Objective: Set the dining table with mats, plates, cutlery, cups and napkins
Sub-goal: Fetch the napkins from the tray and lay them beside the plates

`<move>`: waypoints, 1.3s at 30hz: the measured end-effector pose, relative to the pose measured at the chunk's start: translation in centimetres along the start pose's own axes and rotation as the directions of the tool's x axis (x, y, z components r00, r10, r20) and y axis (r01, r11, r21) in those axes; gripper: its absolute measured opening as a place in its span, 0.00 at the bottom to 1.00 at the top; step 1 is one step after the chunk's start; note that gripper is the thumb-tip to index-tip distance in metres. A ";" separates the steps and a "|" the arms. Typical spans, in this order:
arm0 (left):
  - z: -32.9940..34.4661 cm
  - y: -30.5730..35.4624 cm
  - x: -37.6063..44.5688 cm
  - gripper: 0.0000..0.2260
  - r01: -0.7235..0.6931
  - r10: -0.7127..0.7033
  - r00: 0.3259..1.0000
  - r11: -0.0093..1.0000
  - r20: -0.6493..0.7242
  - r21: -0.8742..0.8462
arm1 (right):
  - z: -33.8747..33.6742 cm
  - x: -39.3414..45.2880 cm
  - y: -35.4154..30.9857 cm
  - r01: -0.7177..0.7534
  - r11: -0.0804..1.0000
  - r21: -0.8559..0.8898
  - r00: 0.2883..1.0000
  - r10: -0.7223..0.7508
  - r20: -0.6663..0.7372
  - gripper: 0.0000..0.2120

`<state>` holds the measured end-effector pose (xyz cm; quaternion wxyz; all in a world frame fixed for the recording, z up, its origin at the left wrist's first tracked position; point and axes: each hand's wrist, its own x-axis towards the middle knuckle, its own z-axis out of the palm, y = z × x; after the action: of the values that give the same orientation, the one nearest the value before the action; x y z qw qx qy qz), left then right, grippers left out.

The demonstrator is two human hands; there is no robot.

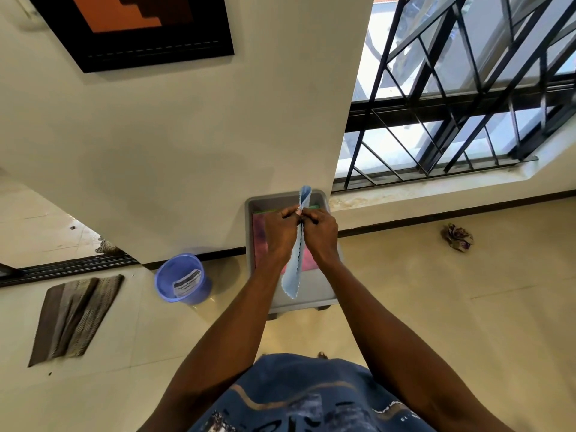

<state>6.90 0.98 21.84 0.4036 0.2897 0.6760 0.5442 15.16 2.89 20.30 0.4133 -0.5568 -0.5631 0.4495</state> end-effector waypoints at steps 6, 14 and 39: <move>-0.9 1.0 0.1 0.10 -0.013 0.014 0.998 1.000 0.066 -0.012 | -0.3 -0.1 -1.3 -0.092 0.993 0.080 0.994 0.087 0.068 0.10; -2.6 2.4 0.3 0.13 -0.075 0.089 0.990 0.989 0.111 -0.130 | -1.9 0.8 -3.0 -0.209 0.954 0.217 0.968 0.170 0.184 0.15; -8.5 11.7 6.3 0.06 -0.312 0.312 0.950 0.950 -0.014 -0.005 | -1.6 7.0 -7.3 -0.135 0.983 0.128 0.923 0.078 0.377 0.21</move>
<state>-4.22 4.77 32.44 0.3093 0.3877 0.6223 0.6056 14.54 10.10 27.48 0.3155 -0.4589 -0.5640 0.6098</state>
